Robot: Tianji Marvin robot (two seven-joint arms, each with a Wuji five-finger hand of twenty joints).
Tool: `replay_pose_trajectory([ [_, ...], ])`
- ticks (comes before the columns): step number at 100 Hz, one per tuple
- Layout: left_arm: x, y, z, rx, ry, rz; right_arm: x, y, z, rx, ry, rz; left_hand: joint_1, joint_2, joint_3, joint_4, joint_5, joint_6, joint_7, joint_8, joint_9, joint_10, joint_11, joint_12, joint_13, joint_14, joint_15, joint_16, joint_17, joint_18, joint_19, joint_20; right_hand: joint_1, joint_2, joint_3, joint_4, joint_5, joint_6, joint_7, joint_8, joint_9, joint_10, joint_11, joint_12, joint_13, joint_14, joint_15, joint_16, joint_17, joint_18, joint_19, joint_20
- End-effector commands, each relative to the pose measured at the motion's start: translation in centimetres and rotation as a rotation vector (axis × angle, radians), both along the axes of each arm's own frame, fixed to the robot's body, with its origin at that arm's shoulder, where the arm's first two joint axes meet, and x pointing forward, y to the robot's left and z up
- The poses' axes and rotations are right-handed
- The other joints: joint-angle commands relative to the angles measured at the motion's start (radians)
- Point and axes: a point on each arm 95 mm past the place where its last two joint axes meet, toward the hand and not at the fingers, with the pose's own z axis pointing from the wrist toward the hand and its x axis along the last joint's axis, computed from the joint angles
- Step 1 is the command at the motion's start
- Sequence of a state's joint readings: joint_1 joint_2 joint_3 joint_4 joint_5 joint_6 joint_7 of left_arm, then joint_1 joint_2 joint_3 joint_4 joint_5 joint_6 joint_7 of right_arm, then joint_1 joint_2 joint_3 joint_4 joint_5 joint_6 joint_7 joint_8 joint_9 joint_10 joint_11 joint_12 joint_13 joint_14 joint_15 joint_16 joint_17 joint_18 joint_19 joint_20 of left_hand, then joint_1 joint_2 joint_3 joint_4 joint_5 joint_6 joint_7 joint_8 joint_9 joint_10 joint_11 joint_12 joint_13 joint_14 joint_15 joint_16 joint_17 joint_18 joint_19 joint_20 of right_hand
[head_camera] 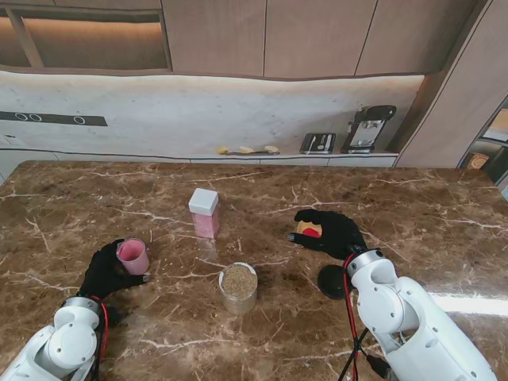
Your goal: Measure grain into the airtight container
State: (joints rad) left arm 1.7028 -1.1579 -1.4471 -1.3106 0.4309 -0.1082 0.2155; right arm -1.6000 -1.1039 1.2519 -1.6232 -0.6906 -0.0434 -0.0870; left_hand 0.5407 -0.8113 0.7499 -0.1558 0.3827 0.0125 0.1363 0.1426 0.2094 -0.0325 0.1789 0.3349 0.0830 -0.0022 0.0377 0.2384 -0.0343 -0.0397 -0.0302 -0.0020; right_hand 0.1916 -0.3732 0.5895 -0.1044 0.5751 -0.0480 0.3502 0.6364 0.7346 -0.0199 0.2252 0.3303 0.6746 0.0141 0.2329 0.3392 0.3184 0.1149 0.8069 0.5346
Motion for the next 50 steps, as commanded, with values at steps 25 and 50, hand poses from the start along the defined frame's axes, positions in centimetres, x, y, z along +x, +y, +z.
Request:
replay_pose_trajectory([
  [25, -2.4, 0.1, -1.5, 0.002, 0.052, -0.023, -0.2, -0.1, -0.6, 0.007, 0.021, -0.003, -0.069, -0.014, -0.014, -0.025, -0.105, -0.072, -0.04, -0.029, -0.057, -0.027, -0.068, -0.02, -0.044, -0.018, -0.044, -0.04, 0.005, 0.046, 0.005, -0.003, 0.03, 0.001, -0.02, 0.025, 0.012, -0.011, 0.007, -0.009, 0.008, -0.004, 0.007, 0.013, 0.025, 0.001, 0.003, 0.015, 0.0, 0.013, 0.02, 0.009],
  [50, -2.3, -0.1, 0.7, -0.012, -0.027, -0.036, -0.2, -0.1, -0.5, 0.007, 0.018, -0.003, -0.061, 0.01, -0.063, -0.016, -0.123, -0.088, -0.036, -0.032, -0.059, -0.033, -0.09, -0.009, -0.044, -0.017, -0.044, -0.075, 0.005, 0.047, 0.005, -0.003, 0.029, 0.001, -0.02, 0.025, 0.014, -0.012, 0.008, -0.009, 0.007, -0.004, 0.005, 0.012, 0.018, 0.0, 0.0, 0.015, -0.021, 0.011, 0.0, 0.003],
])
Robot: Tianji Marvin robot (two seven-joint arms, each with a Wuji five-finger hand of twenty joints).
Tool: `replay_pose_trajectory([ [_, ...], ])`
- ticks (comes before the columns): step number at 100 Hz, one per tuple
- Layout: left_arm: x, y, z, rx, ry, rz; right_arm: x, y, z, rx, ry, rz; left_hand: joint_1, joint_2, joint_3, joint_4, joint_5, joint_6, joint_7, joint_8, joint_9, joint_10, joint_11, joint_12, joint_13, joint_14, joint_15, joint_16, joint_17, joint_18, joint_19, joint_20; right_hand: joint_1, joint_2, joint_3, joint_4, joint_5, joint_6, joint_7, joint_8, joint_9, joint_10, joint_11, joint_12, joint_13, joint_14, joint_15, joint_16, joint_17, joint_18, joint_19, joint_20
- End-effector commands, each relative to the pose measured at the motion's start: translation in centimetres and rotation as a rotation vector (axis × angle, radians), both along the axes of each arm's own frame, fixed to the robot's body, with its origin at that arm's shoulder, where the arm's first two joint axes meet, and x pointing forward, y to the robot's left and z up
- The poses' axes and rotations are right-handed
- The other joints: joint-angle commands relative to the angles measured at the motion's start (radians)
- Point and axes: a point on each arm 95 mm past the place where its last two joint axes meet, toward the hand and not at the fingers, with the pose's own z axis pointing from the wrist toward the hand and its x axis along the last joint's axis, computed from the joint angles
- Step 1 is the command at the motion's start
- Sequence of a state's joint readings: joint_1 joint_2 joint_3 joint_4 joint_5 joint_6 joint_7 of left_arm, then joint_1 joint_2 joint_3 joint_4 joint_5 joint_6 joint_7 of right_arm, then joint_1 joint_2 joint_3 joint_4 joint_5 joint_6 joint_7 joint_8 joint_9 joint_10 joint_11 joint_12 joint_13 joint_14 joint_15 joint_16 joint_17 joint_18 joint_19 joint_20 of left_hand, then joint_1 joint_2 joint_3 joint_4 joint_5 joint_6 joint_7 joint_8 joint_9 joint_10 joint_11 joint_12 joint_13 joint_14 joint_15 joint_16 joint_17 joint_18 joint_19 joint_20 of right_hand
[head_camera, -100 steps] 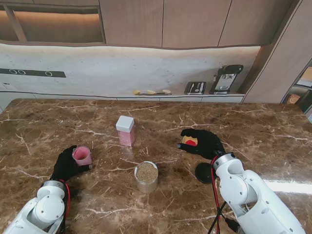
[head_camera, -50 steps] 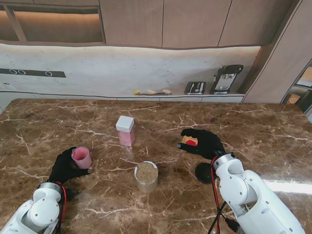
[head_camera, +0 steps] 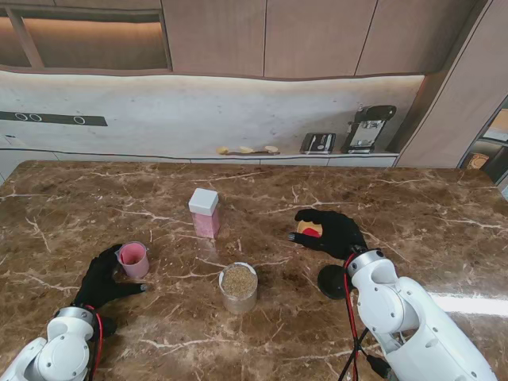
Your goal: Measure grain into the airtight container
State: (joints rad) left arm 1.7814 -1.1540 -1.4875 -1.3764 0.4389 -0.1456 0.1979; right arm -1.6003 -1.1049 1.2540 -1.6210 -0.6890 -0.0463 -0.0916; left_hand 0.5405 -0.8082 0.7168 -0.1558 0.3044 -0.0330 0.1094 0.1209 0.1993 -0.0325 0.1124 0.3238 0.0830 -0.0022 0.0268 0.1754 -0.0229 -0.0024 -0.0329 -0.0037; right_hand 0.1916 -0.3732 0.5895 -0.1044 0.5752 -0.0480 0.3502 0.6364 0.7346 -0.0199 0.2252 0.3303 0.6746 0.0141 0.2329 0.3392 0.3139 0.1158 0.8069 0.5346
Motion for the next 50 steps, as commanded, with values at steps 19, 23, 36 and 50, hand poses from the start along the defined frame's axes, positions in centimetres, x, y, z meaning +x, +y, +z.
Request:
replay_pose_trajectory([
  [19, 0.2, -0.1, 2.2, 0.009, -0.069, -0.024, -0.2, -0.1, -0.5, 0.006, 0.021, 0.0, -0.062, 0.016, -0.037, -0.014, -0.051, -0.041, -0.011, -0.013, -0.049, -0.035, -0.024, 0.004, -0.044, -0.02, -0.033, -0.013, -0.006, 0.008, 0.008, -0.001, 0.028, 0.0, -0.019, 0.024, 0.021, -0.008, 0.011, -0.008, 0.009, -0.006, 0.005, 0.013, 0.017, 0.0, -0.001, 0.015, -0.015, 0.012, -0.002, 0.003],
  [23, 0.3, 0.0, 2.4, 0.013, -0.078, -0.023, -0.2, -0.1, -0.5, 0.007, 0.021, 0.0, -0.064, 0.02, -0.04, -0.014, -0.056, -0.041, -0.014, -0.014, -0.049, -0.036, -0.025, 0.004, -0.044, -0.02, -0.033, -0.013, -0.006, 0.008, 0.008, -0.001, 0.027, -0.001, -0.019, 0.024, 0.026, -0.007, 0.013, -0.008, 0.008, -0.005, 0.005, 0.013, 0.019, 0.001, 0.0, 0.015, -0.014, 0.012, -0.002, 0.004],
  [36, 0.6, 0.4, 3.1, 0.026, -0.094, -0.016, -0.3, -0.3, -0.5, 0.008, 0.018, 0.0, -0.06, 0.026, -0.046, -0.012, -0.073, -0.039, -0.022, -0.019, -0.052, -0.035, -0.029, 0.003, -0.044, -0.02, -0.034, -0.015, -0.006, 0.008, 0.008, -0.001, 0.027, -0.001, -0.019, 0.024, 0.028, -0.007, 0.014, -0.007, 0.01, -0.005, 0.005, 0.013, 0.019, 0.0, -0.001, 0.015, -0.012, 0.013, -0.001, 0.006],
  [50, 0.7, 0.9, 3.8, 0.038, -0.109, -0.012, -0.3, -0.4, -0.5, 0.01, 0.014, -0.004, -0.059, 0.029, -0.054, -0.011, -0.078, -0.043, -0.025, -0.021, -0.055, -0.038, -0.034, 0.003, -0.045, -0.021, -0.034, -0.018, -0.006, 0.007, 0.008, -0.001, 0.025, -0.002, -0.018, 0.024, 0.027, -0.006, 0.014, -0.007, 0.01, -0.004, 0.004, 0.013, 0.018, 0.0, -0.001, 0.015, -0.012, 0.013, -0.002, 0.007],
])
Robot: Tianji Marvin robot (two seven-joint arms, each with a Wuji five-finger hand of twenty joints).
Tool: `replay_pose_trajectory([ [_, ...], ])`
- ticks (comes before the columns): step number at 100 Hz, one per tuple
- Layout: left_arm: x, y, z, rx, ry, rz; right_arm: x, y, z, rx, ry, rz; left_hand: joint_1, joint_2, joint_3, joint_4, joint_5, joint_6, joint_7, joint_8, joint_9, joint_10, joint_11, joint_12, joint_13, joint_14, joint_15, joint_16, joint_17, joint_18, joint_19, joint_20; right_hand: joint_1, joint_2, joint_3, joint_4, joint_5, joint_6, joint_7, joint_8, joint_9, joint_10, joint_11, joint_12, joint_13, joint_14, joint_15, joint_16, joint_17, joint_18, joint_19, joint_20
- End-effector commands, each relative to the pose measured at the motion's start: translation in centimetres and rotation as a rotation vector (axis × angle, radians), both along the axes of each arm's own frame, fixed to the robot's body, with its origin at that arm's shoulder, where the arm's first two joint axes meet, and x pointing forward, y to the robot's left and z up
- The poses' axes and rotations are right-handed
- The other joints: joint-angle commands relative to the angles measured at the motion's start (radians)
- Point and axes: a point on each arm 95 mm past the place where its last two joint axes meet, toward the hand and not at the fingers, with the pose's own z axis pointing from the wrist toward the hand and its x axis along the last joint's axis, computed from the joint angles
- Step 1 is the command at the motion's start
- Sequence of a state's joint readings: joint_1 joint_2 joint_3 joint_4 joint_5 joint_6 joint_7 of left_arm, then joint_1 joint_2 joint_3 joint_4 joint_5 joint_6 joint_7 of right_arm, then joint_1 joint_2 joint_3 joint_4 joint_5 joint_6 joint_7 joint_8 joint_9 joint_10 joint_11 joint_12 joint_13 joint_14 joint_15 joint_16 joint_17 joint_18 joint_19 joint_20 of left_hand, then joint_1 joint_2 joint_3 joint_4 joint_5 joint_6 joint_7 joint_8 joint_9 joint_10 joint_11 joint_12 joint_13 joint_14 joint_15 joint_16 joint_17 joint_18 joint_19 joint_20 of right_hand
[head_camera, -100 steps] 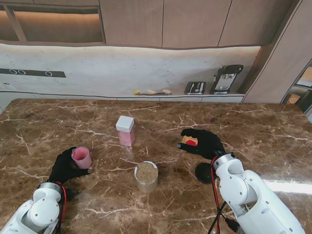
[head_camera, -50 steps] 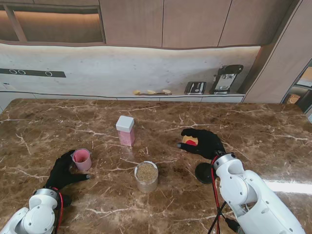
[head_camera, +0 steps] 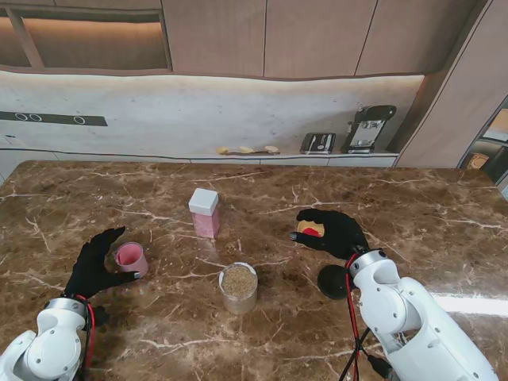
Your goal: Measure grain into the airtight container
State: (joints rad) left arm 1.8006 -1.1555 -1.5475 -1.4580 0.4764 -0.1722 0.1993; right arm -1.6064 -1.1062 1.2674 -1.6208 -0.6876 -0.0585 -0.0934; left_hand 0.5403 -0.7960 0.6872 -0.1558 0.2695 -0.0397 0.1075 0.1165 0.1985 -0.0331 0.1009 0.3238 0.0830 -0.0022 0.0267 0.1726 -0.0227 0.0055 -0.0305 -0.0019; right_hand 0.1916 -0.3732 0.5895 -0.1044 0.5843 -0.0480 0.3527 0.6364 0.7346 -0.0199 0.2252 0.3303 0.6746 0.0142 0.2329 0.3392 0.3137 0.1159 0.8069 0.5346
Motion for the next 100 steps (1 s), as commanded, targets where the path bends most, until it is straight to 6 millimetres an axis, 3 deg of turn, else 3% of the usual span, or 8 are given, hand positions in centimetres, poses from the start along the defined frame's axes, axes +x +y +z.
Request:
replay_pose_trajectory([
  [1, 0.0, 0.3, 0.5, 0.013, -0.012, -0.002, -0.3, -0.1, -0.5, 0.004, 0.019, -0.002, -0.059, 0.017, -0.024, -0.011, -0.042, -0.036, -0.023, -0.017, -0.055, -0.037, -0.023, 0.003, -0.045, -0.021, -0.034, -0.015, -0.006, 0.0, 0.006, -0.003, 0.024, -0.002, -0.018, 0.024, 0.018, -0.007, 0.012, -0.007, 0.009, -0.005, 0.004, 0.013, 0.018, 0.0, -0.001, 0.015, -0.012, 0.013, -0.002, 0.007],
  [34, -0.6, 0.7, 4.2, 0.045, -0.105, -0.055, -0.4, -0.2, -0.3, 0.009, 0.003, -0.006, -0.07, 0.036, -0.045, -0.01, -0.031, -0.031, -0.019, -0.017, -0.049, -0.036, -0.018, 0.006, -0.042, -0.015, -0.028, -0.008, -0.004, -0.015, 0.006, -0.003, 0.021, -0.004, -0.015, 0.024, 0.009, -0.01, 0.007, -0.01, 0.006, -0.005, 0.001, 0.012, 0.018, 0.001, -0.002, 0.015, -0.014, 0.011, -0.006, 0.008],
  [43, -0.7, 0.3, 6.1, 0.066, -0.139, -0.097, -0.5, -0.3, -0.1, 0.014, -0.007, -0.004, -0.065, 0.063, -0.093, -0.001, -0.022, -0.016, -0.018, -0.018, -0.048, -0.032, -0.013, 0.006, -0.042, -0.007, -0.008, 0.042, 0.001, -0.015, 0.014, 0.005, 0.02, -0.004, -0.014, 0.024, 0.007, -0.01, 0.006, -0.01, 0.004, -0.005, 0.001, 0.012, 0.018, 0.002, -0.002, 0.015, -0.014, 0.009, -0.009, 0.007],
  [55, -0.7, -0.4, 8.8, 0.109, -0.172, -0.169, -0.7, -0.5, 0.3, 0.012, -0.024, -0.005, -0.053, 0.129, -0.192, 0.018, -0.003, 0.011, -0.012, -0.014, -0.036, -0.022, 0.018, 0.008, -0.04, -0.014, 0.024, 0.178, -0.02, 0.014, 0.091, 0.22, 0.017, -0.003, -0.013, 0.024, 0.002, -0.008, 0.003, -0.011, 0.001, -0.005, -0.001, 0.011, 0.016, 0.002, -0.003, 0.014, -0.016, 0.005, -0.014, 0.004],
  [66, -0.4, -1.3, 11.4, 0.145, -0.195, -0.249, -0.9, -0.8, 0.7, 0.011, -0.04, -0.007, -0.022, 0.186, -0.293, 0.043, 0.025, 0.052, 0.0, -0.007, -0.032, -0.012, 0.026, -0.005, -0.037, -0.024, 0.028, 0.216, -0.036, 0.002, 0.172, 0.44, 0.018, -0.008, -0.01, 0.025, -0.001, -0.008, 0.001, -0.012, -0.004, -0.004, -0.004, 0.01, 0.015, 0.0, -0.005, 0.013, -0.014, 0.001, -0.018, 0.001],
  [78, 0.4, -2.5, 14.4, 0.185, -0.217, -0.335, -1.1, -0.9, 1.1, 0.01, -0.055, -0.01, -0.006, 0.208, -0.322, 0.055, 0.082, 0.115, 0.019, 0.004, -0.013, 0.022, 0.057, -0.018, -0.006, -0.019, 0.033, 0.199, -0.035, -0.015, 0.197, 0.527, 0.023, -0.019, 0.004, 0.031, -0.005, -0.004, -0.005, -0.015, -0.012, -0.005, -0.015, 0.001, 0.012, -0.007, -0.019, 0.002, -0.008, -0.021, -0.036, -0.014],
  [89, 1.9, -3.6, 17.1, 0.234, -0.242, -0.405, -1.1, -0.7, 1.4, 0.019, -0.068, -0.01, 0.006, 0.201, -0.304, 0.061, 0.128, 0.137, 0.03, 0.01, 0.012, 0.039, 0.093, -0.051, 0.053, 0.003, 0.046, 0.179, 0.065, -0.002, 0.214, 0.516, 0.055, -0.029, 0.014, 0.041, -0.008, -0.002, -0.009, -0.017, -0.021, -0.008, -0.029, -0.015, 0.012, -0.022, -0.036, -0.019, 0.002, -0.062, -0.06, -0.043],
  [100, 3.7, -4.6, 19.3, 0.302, -0.207, -0.464, -1.0, -0.4, 1.5, 0.025, -0.078, -0.01, 0.017, 0.196, -0.214, 0.063, 0.096, 0.135, 0.011, 0.005, 0.0, 0.045, 0.114, -0.105, 0.068, 0.034, 0.08, 0.171, 0.068, -0.009, 0.406, 0.418, 0.079, -0.04, 0.021, 0.051, -0.019, 0.0, -0.016, -0.021, -0.033, -0.01, -0.04, -0.031, 0.008, -0.031, -0.049, -0.037, 0.01, -0.087, -0.08, -0.076],
])
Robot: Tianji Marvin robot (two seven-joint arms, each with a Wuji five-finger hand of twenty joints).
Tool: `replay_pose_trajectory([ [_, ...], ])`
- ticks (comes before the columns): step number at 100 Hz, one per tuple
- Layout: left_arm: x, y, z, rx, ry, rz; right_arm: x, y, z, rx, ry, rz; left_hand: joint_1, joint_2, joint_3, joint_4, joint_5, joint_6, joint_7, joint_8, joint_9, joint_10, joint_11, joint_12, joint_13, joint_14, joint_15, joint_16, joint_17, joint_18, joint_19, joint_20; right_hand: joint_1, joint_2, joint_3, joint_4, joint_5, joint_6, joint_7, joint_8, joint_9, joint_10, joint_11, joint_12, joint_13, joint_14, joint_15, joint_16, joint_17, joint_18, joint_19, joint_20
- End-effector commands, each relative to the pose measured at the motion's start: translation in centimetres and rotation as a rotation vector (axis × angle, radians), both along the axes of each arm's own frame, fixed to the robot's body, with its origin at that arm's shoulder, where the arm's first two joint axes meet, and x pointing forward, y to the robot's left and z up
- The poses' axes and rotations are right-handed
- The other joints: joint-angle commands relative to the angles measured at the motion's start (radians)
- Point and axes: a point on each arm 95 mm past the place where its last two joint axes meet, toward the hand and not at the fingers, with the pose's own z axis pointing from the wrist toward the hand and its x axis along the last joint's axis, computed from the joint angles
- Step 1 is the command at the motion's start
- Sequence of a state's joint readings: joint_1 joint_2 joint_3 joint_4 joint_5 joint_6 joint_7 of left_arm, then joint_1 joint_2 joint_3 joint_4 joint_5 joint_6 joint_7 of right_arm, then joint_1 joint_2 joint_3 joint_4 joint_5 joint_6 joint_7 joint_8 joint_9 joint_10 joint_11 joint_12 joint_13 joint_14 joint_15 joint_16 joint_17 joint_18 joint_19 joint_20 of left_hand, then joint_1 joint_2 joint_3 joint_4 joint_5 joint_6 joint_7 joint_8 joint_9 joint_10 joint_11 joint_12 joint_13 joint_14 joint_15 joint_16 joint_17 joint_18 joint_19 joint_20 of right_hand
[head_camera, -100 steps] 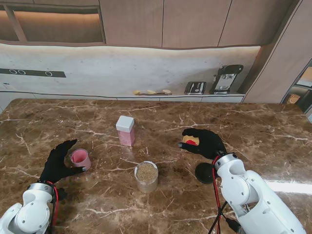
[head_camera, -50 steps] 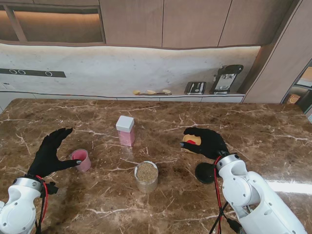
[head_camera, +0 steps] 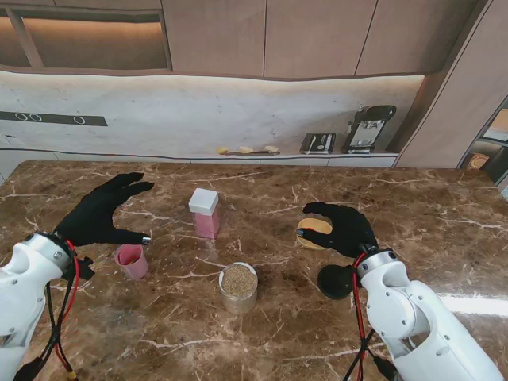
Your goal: Measure grain into the airtight container
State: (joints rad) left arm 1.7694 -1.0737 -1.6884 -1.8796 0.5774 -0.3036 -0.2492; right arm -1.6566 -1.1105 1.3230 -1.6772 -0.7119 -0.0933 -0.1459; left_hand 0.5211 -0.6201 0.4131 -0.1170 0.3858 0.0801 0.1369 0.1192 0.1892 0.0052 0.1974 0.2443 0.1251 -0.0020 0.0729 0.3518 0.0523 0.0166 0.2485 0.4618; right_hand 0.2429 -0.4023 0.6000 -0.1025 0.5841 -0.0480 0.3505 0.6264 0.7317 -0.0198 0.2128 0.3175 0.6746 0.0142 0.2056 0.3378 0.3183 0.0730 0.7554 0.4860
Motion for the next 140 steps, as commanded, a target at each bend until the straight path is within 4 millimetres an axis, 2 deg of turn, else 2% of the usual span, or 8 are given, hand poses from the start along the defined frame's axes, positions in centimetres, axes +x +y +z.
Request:
replay_pose_trajectory([
  [1, 1.3, -0.9, 2.8, 0.046, -0.041, -0.022, -0.1, 0.5, -0.2, 0.009, 0.01, 0.006, 0.037, 0.017, 0.074, 0.023, -0.028, 0.015, -0.023, 0.0, 0.009, 0.009, 0.017, -0.026, 0.027, 0.042, 0.038, -0.005, -0.016, -0.014, 0.167, -0.051, 0.032, -0.013, 0.011, 0.05, -0.019, -0.001, -0.014, -0.011, -0.032, -0.01, -0.029, -0.019, 0.008, -0.032, -0.023, -0.037, 0.005, -0.045, -0.03, -0.029],
  [19, 4.3, -2.8, 4.6, 0.154, 0.051, -0.064, 0.0, 0.9, -0.1, 0.018, 0.002, 0.003, 0.067, -0.031, 0.195, 0.014, -0.2, -0.054, -0.069, -0.027, -0.017, 0.025, -0.054, -0.036, -0.002, 0.146, 0.072, 0.007, -0.057, 0.107, 0.39, -0.102, 0.061, -0.031, 0.017, 0.06, -0.04, 0.004, -0.025, -0.016, -0.059, -0.007, -0.039, -0.033, -0.008, -0.028, -0.03, -0.047, -0.004, -0.044, -0.035, -0.048],
  [38, 7.7, -4.9, 5.2, 0.288, 0.13, -0.133, 0.0, 1.0, -0.2, 0.051, -0.009, -0.009, 0.04, -0.099, 0.299, -0.015, -0.133, 0.062, -0.011, -0.003, -0.014, 0.044, -0.053, -0.007, -0.01, 0.117, 0.1, 0.011, -0.055, 0.036, 0.427, -0.11, 0.053, -0.034, 0.013, 0.061, -0.039, 0.003, -0.027, -0.017, -0.065, -0.002, -0.034, -0.037, -0.015, -0.024, -0.028, -0.051, -0.011, -0.033, -0.031, -0.058],
  [64, 10.9, -8.3, 4.8, 0.412, 0.235, -0.21, 0.1, 0.7, -0.7, 0.081, -0.016, -0.018, 0.015, -0.112, 0.305, -0.027, -0.113, 0.048, 0.006, 0.01, -0.002, 0.024, -0.01, -0.011, -0.004, 0.067, 0.094, 0.0, -0.075, 0.008, 0.435, -0.11, 0.043, -0.036, 0.013, 0.056, -0.036, 0.002, -0.027, -0.018, -0.061, -0.002, -0.026, -0.036, -0.016, -0.018, -0.021, -0.048, -0.013, -0.02, -0.02, -0.062],
  [99, 15.4, -12.3, 3.0, 0.555, 0.347, -0.246, 0.6, 0.2, -1.2, 0.113, -0.013, -0.031, 0.006, -0.099, 0.297, -0.029, -0.214, 0.049, 0.041, 0.035, -0.05, 0.014, -0.126, 0.001, -0.057, 0.119, 0.079, 0.003, -0.077, 0.144, 0.418, -0.116, 0.037, -0.037, 0.015, 0.053, -0.031, -0.001, -0.026, -0.018, -0.053, -0.001, -0.023, -0.033, -0.014, -0.017, -0.018, -0.044, -0.015, -0.001, -0.007, -0.058],
  [107, 16.1, -13.0, 2.3, 0.567, 0.362, -0.246, 0.6, 0.2, -1.2, 0.117, -0.012, -0.031, 0.009, -0.095, 0.298, -0.028, -0.234, 0.013, 0.035, 0.049, -0.073, 0.006, -0.172, 0.028, -0.066, 0.139, 0.064, 0.007, -0.074, 0.23, 0.419, -0.102, 0.038, -0.036, 0.015, 0.053, -0.03, -0.001, -0.026, -0.018, -0.051, -0.001, -0.023, -0.032, -0.013, -0.016, -0.018, -0.043, -0.014, 0.004, -0.003, -0.056],
  [120, 17.1, -13.9, 1.1, 0.582, 0.389, -0.257, 0.5, 0.2, -1.3, 0.122, -0.009, -0.032, 0.031, -0.082, 0.263, -0.018, -0.244, -0.229, -0.08, 0.127, -0.079, -0.006, -0.195, -0.003, -0.074, 0.166, 0.042, 0.02, -0.057, 0.327, 0.412, -0.066, 0.038, -0.036, 0.015, 0.052, -0.029, -0.002, -0.026, -0.018, -0.049, -0.001, -0.022, -0.03, -0.01, -0.013, -0.016, -0.041, -0.013, 0.011, 0.003, -0.052],
  [140, 18.4, -14.5, -0.1, 0.621, 0.424, -0.27, 0.5, 0.1, -1.4, 0.124, -0.009, -0.034, 0.041, -0.109, 0.298, -0.025, -0.241, -0.27, -0.014, 0.223, -0.074, -0.011, -0.184, 0.018, -0.064, 0.178, 0.095, 0.059, -0.003, 0.33, 0.494, -0.046, 0.04, -0.036, 0.014, 0.052, -0.025, -0.003, -0.024, -0.018, -0.042, -0.002, -0.02, -0.026, -0.008, -0.01, -0.012, -0.036, -0.014, 0.02, 0.011, -0.045],
])
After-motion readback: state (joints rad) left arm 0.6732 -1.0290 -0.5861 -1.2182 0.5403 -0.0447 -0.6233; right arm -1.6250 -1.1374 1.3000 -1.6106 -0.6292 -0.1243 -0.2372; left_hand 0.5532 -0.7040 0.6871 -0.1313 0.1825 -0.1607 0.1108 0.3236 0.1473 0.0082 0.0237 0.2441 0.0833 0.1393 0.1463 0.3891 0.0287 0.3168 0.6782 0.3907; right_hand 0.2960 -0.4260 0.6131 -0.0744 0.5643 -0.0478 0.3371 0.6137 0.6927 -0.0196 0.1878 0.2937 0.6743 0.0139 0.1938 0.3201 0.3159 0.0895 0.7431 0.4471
